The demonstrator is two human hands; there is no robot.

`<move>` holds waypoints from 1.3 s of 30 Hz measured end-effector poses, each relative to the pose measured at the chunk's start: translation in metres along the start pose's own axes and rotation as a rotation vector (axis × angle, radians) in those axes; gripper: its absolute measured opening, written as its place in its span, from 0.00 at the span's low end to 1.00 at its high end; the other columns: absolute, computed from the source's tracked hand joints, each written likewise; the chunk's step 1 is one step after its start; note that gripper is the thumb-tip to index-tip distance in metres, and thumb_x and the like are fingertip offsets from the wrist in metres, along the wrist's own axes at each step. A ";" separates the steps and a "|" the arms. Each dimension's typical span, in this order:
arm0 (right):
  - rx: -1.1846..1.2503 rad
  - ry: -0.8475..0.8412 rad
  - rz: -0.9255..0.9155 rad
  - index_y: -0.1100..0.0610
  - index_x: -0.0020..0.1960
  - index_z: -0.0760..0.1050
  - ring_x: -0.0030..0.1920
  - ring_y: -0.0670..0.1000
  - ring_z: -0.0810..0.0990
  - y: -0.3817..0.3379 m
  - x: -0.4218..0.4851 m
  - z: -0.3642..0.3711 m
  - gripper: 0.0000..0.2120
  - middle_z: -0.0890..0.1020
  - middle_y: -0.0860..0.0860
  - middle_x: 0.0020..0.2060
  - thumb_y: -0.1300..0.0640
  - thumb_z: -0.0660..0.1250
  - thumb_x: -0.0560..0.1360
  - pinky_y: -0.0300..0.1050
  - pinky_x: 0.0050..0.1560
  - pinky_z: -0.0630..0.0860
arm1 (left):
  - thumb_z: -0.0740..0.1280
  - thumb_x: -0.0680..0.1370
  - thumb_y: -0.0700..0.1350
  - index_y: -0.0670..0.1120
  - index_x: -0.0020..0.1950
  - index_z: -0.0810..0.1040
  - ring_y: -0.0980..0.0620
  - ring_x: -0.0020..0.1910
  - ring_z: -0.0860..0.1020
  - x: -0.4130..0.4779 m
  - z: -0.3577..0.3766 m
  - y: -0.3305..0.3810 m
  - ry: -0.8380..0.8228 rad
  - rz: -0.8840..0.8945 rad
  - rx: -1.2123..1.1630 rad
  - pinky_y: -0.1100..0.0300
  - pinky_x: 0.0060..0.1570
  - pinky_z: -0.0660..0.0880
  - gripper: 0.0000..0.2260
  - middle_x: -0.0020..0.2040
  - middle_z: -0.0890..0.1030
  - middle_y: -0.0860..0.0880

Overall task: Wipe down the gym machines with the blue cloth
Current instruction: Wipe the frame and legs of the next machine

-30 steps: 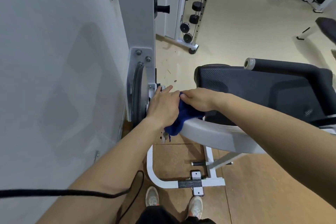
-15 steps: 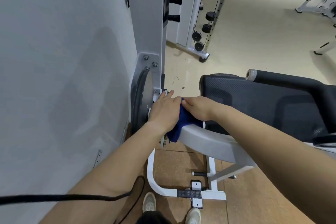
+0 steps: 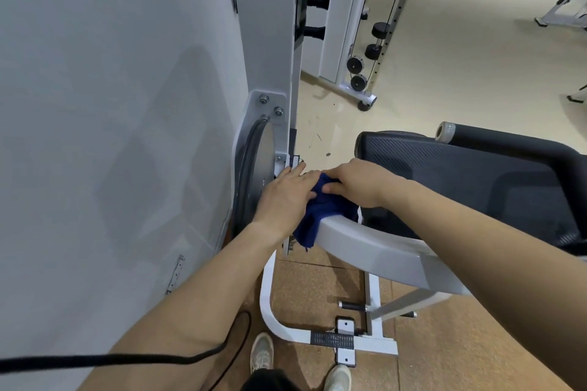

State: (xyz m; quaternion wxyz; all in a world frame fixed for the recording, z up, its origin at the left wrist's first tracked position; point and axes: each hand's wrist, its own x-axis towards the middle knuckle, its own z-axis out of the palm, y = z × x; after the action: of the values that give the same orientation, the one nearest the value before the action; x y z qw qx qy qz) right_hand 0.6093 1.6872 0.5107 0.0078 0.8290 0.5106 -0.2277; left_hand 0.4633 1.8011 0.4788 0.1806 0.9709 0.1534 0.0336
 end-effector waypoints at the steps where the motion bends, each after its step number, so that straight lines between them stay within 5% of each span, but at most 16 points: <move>1: 0.026 0.022 -0.019 0.52 0.57 0.80 0.46 0.53 0.78 0.003 0.000 -0.003 0.12 0.85 0.52 0.48 0.46 0.61 0.82 0.48 0.47 0.72 | 0.61 0.83 0.44 0.50 0.71 0.72 0.44 0.72 0.69 -0.002 0.000 0.000 0.055 0.006 -0.061 0.48 0.62 0.71 0.16 0.75 0.70 0.46; 5: 0.144 0.205 -0.083 0.48 0.63 0.80 0.52 0.52 0.80 0.001 0.009 -0.023 0.13 0.85 0.48 0.53 0.50 0.67 0.79 0.52 0.55 0.77 | 0.64 0.81 0.42 0.49 0.68 0.76 0.45 0.54 0.80 -0.001 0.007 0.002 0.356 -0.132 -0.354 0.47 0.53 0.78 0.15 0.59 0.82 0.48; 9: 0.279 0.359 -0.079 0.51 0.61 0.78 0.56 0.53 0.80 -0.020 0.038 -0.030 0.13 0.84 0.49 0.57 0.57 0.70 0.77 0.49 0.58 0.75 | 0.57 0.83 0.40 0.51 0.74 0.67 0.46 0.58 0.78 0.006 0.014 0.014 0.437 -0.276 -0.491 0.45 0.56 0.77 0.19 0.66 0.77 0.49; 12: 0.164 0.299 -0.140 0.53 0.61 0.82 0.59 0.56 0.80 -0.033 0.050 -0.013 0.12 0.84 0.50 0.59 0.58 0.65 0.80 0.51 0.61 0.74 | 0.56 0.85 0.43 0.46 0.79 0.61 0.45 0.64 0.75 -0.008 0.030 0.014 0.411 -0.365 -0.471 0.48 0.61 0.76 0.22 0.72 0.73 0.46; 15: 0.026 0.262 -0.268 0.52 0.60 0.82 0.60 0.58 0.80 -0.046 0.041 0.007 0.12 0.84 0.48 0.58 0.58 0.61 0.82 0.52 0.56 0.75 | 0.60 0.84 0.45 0.47 0.78 0.65 0.46 0.55 0.81 -0.039 0.046 0.009 0.455 -0.430 -0.488 0.54 0.52 0.79 0.21 0.61 0.82 0.45; 18: -0.053 0.204 -0.411 0.49 0.61 0.81 0.58 0.51 0.77 -0.047 0.024 0.020 0.12 0.81 0.46 0.60 0.55 0.63 0.81 0.42 0.51 0.70 | 0.63 0.83 0.44 0.48 0.77 0.68 0.48 0.49 0.82 -0.074 0.060 0.016 0.467 -0.462 -0.511 0.62 0.47 0.75 0.21 0.55 0.84 0.47; 21: -0.083 0.098 -0.504 0.47 0.65 0.79 0.66 0.48 0.74 -0.044 0.019 0.018 0.14 0.79 0.45 0.67 0.54 0.66 0.80 0.44 0.59 0.72 | 0.64 0.82 0.43 0.48 0.76 0.69 0.49 0.48 0.82 -0.086 0.066 0.024 0.492 -0.526 -0.578 0.68 0.45 0.70 0.21 0.53 0.84 0.48; 24: -0.064 0.113 -0.441 0.50 0.64 0.81 0.64 0.56 0.79 -0.041 0.032 0.005 0.14 0.81 0.48 0.65 0.56 0.66 0.80 0.53 0.63 0.73 | 0.62 0.83 0.44 0.48 0.76 0.69 0.49 0.51 0.81 -0.066 0.053 0.026 0.517 -0.555 -0.584 0.65 0.47 0.72 0.20 0.55 0.83 0.47; 28: 0.068 0.246 -0.268 0.53 0.66 0.80 0.65 0.54 0.78 -0.030 0.048 -0.009 0.14 0.82 0.49 0.64 0.59 0.64 0.81 0.46 0.66 0.71 | 0.61 0.84 0.43 0.47 0.76 0.69 0.46 0.55 0.81 -0.025 0.034 0.024 0.540 -0.494 -0.586 0.54 0.53 0.79 0.19 0.59 0.82 0.45; 33: 0.020 0.202 -0.381 0.52 0.65 0.80 0.70 0.52 0.75 -0.037 0.035 0.007 0.15 0.80 0.50 0.67 0.58 0.66 0.80 0.51 0.67 0.72 | 0.63 0.83 0.43 0.48 0.77 0.68 0.50 0.48 0.81 -0.054 0.057 0.023 0.551 -0.498 -0.559 0.62 0.46 0.74 0.21 0.54 0.84 0.46; 39: -0.221 -0.030 -0.590 0.45 0.64 0.80 0.56 0.48 0.72 -0.055 0.025 0.028 0.16 0.80 0.44 0.62 0.55 0.68 0.77 0.48 0.60 0.70 | 0.66 0.82 0.46 0.54 0.73 0.72 0.61 0.37 0.79 -0.101 0.101 0.027 0.534 -0.653 -0.697 0.71 0.37 0.73 0.19 0.43 0.83 0.55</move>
State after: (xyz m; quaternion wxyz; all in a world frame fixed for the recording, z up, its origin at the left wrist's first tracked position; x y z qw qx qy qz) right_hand 0.5616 1.7273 0.4877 0.0392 0.6358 0.7506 -0.1755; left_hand 0.3875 1.7114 0.3933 0.4472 0.7132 0.4673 0.2701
